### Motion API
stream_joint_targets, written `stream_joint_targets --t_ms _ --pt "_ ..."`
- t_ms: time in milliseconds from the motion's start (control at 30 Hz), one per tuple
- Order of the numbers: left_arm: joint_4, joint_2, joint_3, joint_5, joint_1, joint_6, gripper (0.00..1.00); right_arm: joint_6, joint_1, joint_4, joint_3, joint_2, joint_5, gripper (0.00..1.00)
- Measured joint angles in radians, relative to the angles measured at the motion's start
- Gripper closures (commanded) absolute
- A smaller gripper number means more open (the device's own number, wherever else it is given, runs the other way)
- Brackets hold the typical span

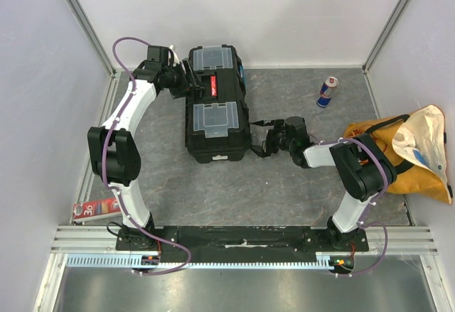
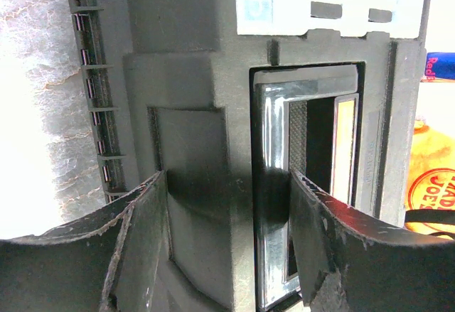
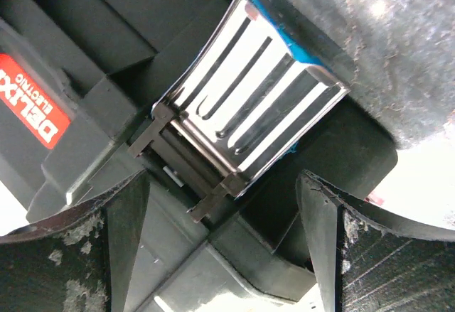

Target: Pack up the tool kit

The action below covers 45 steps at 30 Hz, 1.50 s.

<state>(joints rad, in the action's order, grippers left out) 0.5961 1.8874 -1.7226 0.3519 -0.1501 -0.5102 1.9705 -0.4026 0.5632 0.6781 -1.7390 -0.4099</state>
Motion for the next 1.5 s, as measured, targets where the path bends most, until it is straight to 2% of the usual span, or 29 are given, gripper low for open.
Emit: stream_joint_targets --t_ms 367,700,867,1100,1500 --pt "0.0 0.0 0.0 0.0 0.0 0.003 0.31 -0.126 0.013 -0.029 0.019 -0.014 0.064 0.16" --pt "0.0 0.0 0.001 0.0 0.0 0.004 0.31 -0.233 0.059 -0.087 0.019 0.023 0.149 0.11" --pt "0.0 -0.001 0.001 0.0 0.0 0.004 0.31 -0.189 0.048 -0.127 0.018 0.029 0.126 0.02" --pt "-0.004 -0.003 0.005 0.0 0.0 0.004 0.32 -0.075 0.006 -0.156 0.016 0.06 0.133 0.02" --pt "-0.014 -0.01 0.016 -0.002 0.0 0.004 0.32 0.005 -0.051 -0.018 0.0 -0.004 0.196 0.02"
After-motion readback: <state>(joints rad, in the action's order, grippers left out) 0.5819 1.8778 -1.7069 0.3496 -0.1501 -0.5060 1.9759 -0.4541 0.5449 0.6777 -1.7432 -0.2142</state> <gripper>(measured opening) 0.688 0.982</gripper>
